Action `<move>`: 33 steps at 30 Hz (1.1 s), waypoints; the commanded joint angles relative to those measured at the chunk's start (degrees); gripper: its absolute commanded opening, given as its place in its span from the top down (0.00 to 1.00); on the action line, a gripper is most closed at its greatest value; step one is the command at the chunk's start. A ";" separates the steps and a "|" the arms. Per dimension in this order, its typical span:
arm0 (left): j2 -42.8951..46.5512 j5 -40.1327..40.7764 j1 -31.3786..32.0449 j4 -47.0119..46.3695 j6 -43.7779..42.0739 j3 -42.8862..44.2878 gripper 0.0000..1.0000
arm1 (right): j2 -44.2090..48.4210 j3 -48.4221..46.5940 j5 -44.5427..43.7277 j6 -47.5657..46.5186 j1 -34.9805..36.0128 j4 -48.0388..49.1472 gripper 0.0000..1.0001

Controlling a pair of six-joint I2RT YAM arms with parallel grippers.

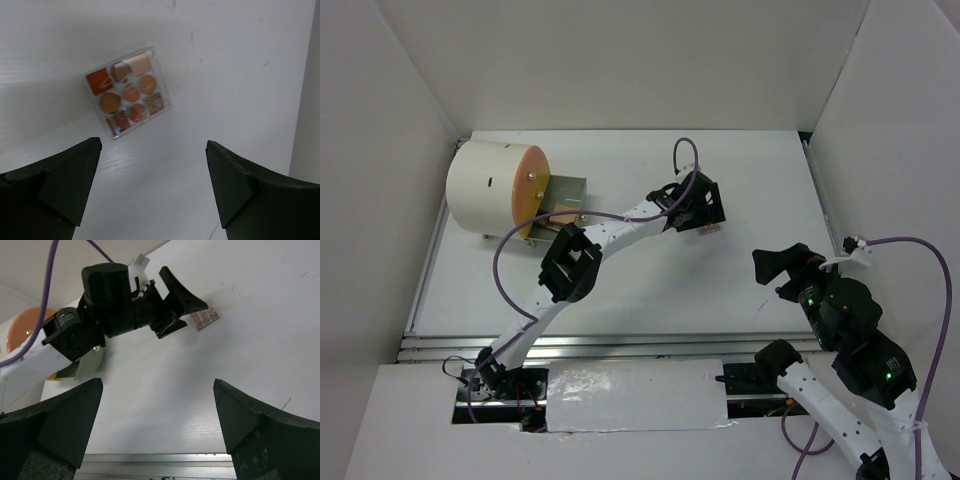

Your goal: Organize the makeup

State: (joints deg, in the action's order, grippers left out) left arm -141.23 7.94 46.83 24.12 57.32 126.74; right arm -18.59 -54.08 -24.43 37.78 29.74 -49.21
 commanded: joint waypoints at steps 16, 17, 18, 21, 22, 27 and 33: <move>16.76 10.15 1.95 -12.10 -1.50 -18.36 0.01 | -4.52 7.94 -8.43 7.73 -0.20 9.90 0.00; 18.60 13.21 1.78 -6.34 -2.21 -18.02 0.01 | -5.57 8.81 -8.71 7.49 -0.29 12.10 0.00; 21.93 14.80 1.60 -3.84 -3.34 -17.58 0.01 | -6.45 10.65 -7.93 6.35 -0.73 15.17 0.00; 28.34 20.07 1.34 6.77 -7.65 -14.68 0.01 | -14.17 10.59 -3.20 2.31 -3.71 23.62 0.00; 30.03 20.53 0.99 8.73 -9.92 -14.15 0.00 | -16.89 9.97 -0.56 -0.83 -8.25 26.68 0.00; 44.26 24.47 -3.22 23.04 -12.31 -17.91 0.00 | -44.56 -2.49 21.00 -13.05 -23.22 26.12 0.00; 66.30 19.58 -14.37 25.54 -21.35 -34.93 0.01 | -69.54 -15.00 16.58 -18.43 -23.32 21.77 0.00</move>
State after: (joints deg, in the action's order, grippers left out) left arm -80.97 28.62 36.45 43.22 42.92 99.85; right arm -84.97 -66.50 -10.33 24.67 6.59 -26.02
